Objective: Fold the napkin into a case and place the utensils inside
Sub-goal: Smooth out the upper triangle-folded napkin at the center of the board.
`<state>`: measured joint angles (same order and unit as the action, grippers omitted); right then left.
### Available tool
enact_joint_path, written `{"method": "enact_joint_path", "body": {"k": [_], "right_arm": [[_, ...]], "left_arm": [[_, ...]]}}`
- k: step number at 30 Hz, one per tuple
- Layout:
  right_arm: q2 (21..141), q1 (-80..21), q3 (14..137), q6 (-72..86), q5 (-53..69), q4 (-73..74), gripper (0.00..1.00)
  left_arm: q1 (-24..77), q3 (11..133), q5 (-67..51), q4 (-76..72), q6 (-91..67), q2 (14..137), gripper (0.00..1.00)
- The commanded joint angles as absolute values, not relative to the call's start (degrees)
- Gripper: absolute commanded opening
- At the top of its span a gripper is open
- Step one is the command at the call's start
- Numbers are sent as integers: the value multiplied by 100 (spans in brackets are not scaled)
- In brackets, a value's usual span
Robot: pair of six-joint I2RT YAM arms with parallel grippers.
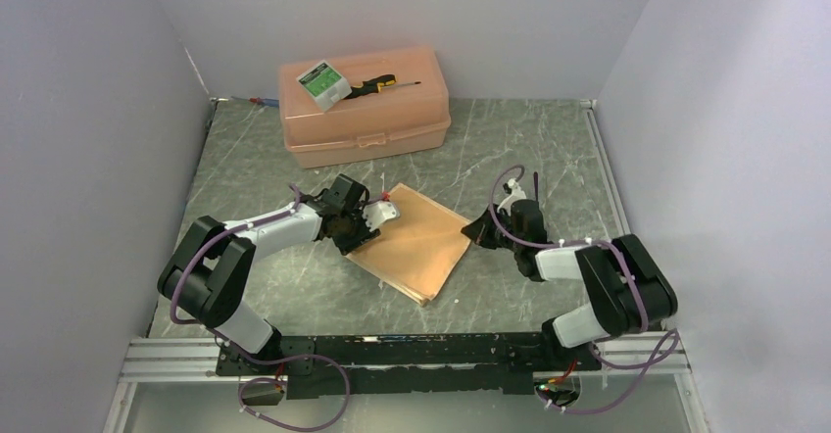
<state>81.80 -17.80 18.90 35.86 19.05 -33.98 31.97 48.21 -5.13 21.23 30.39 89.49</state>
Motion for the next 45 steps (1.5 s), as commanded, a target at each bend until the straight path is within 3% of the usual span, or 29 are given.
{"method": "enact_joint_path", "body": {"k": [1,7,15,20,33,45], "right_arm": [[8707,-1627,1682,3675,1920,-4476,0],[8939,-1573,1729,3638,2147,-4719,0],[7564,-1637,1723,3578,1808,-3990,4],[7339,-2577,2215,3355,1504,-3383,9],[9492,-4469,3722,3386,1922,-3948,3],[11285,-4910,5545,3484,2556,-3996,1]], "left_arm": [[3208,4790,-515,2285,3163,8902,48],[3208,4723,-466,2242,3239,8873,47],[3196,4974,-602,2523,3019,8836,50],[3063,5524,-998,3028,2686,8742,53],[2407,5488,-1441,3269,2579,8574,52],[1162,5749,-2416,3710,2198,8582,49]]}}
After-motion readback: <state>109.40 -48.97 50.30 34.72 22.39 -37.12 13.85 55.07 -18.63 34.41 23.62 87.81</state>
